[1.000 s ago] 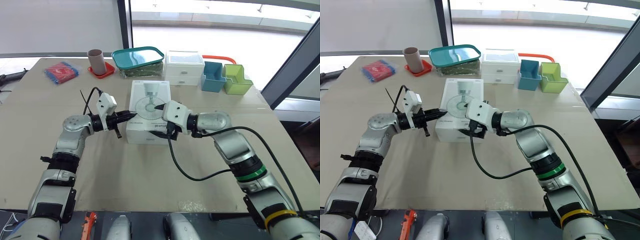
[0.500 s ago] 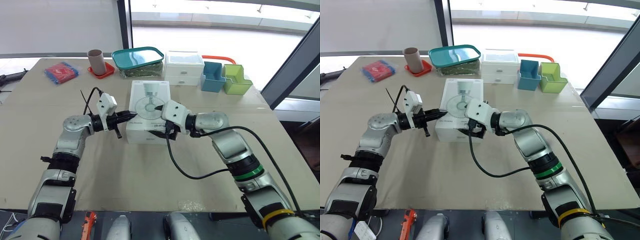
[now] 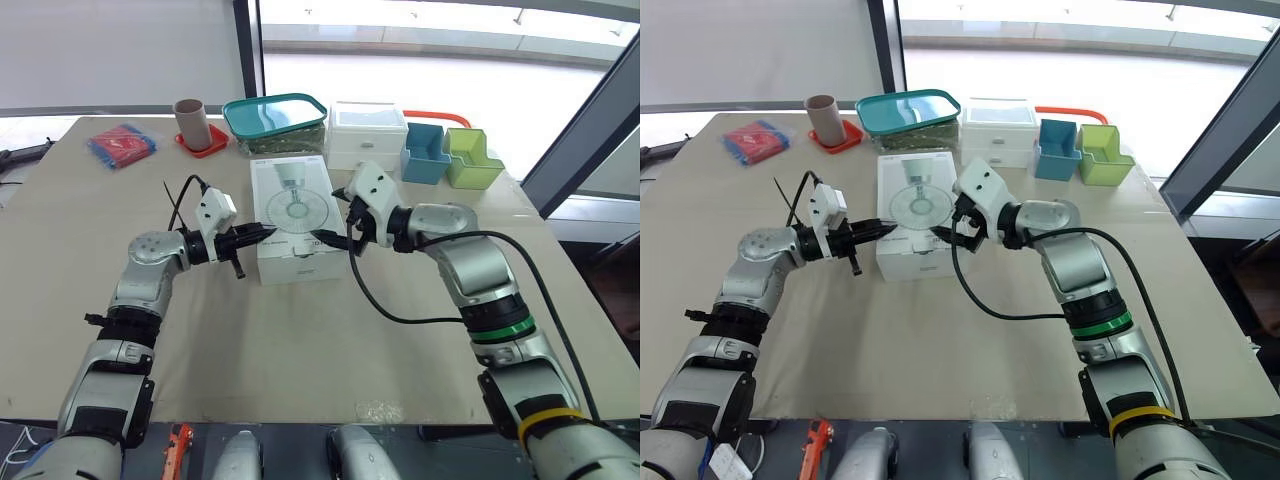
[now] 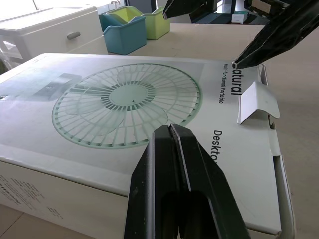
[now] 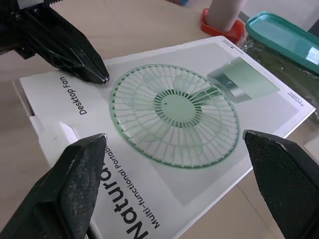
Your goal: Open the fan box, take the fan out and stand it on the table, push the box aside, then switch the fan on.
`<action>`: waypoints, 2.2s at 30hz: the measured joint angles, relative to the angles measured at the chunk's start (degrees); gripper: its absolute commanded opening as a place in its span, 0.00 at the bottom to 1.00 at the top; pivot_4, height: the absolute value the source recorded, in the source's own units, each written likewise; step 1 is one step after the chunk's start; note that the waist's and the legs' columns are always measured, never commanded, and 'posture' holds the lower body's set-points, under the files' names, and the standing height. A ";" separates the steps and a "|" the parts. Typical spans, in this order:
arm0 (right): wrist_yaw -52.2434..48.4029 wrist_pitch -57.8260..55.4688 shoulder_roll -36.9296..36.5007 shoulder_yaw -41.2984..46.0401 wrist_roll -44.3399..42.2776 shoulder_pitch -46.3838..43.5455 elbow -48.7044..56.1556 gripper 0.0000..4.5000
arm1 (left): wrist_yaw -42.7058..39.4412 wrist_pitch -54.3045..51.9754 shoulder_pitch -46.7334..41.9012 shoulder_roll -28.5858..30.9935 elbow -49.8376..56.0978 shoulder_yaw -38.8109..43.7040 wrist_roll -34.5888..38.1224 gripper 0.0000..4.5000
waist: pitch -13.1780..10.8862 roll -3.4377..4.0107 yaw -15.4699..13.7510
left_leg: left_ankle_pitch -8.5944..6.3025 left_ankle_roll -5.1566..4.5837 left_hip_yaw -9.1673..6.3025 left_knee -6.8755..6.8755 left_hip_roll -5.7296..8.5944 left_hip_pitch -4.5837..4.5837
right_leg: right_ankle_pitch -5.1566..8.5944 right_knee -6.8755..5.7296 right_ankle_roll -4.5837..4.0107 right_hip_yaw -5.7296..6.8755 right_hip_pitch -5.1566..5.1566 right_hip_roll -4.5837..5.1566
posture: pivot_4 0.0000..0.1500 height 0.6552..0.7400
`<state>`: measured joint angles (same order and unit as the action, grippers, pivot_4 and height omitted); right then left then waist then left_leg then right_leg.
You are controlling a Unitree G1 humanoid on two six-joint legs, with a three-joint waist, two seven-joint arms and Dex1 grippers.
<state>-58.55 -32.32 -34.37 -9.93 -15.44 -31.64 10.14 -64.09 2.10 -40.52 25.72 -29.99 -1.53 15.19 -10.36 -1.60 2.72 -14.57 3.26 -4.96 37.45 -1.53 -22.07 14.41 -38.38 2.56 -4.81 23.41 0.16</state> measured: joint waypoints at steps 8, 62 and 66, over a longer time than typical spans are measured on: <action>0.36 2.49 0.35 -0.75 0.69 -0.26 -1.94 1.00 | 0.11 -0.06 0.10 -0.02 0.03 0.04 -0.02 0.01 | 0.01 0.01 0.01 | 0.00 0.00 0.00 0.00 0.00 0.02 | 0.00 0.00 0.00 -0.01 -0.02 0.00 | 1.00 1.00; -0.41 2.63 2.41 -2.74 1.65 0.27 -15.57 1.00 | 0.70 0.53 0.48 -0.40 0.42 -0.18 -0.09 0.01 | 0.03 0.05 0.01 | 0.00 0.00 0.00 0.02 0.01 0.02 | 0.00 0.02 0.01 -0.01 -0.05 0.01 | 1.00 1.00; -1.30 0.98 3.05 -2.17 -0.58 0.18 -15.24 0.88 | 1.12 1.09 0.62 -0.40 0.45 -0.22 -0.11 0.00 | 0.03 0.05 0.00 | 0.00 0.01 0.00 0.03 0.01 0.02 | 0.00 0.02 0.00 -0.02 -0.05 0.01 | 1.00 1.00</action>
<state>-59.85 -31.35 -31.32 -12.10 -16.02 -31.46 -5.10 -62.97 3.19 -39.89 25.33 -29.53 -1.75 15.08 -10.33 -1.54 2.73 -14.57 3.27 -4.96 37.47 -1.52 -22.05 14.41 -38.37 2.57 -4.83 23.36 0.17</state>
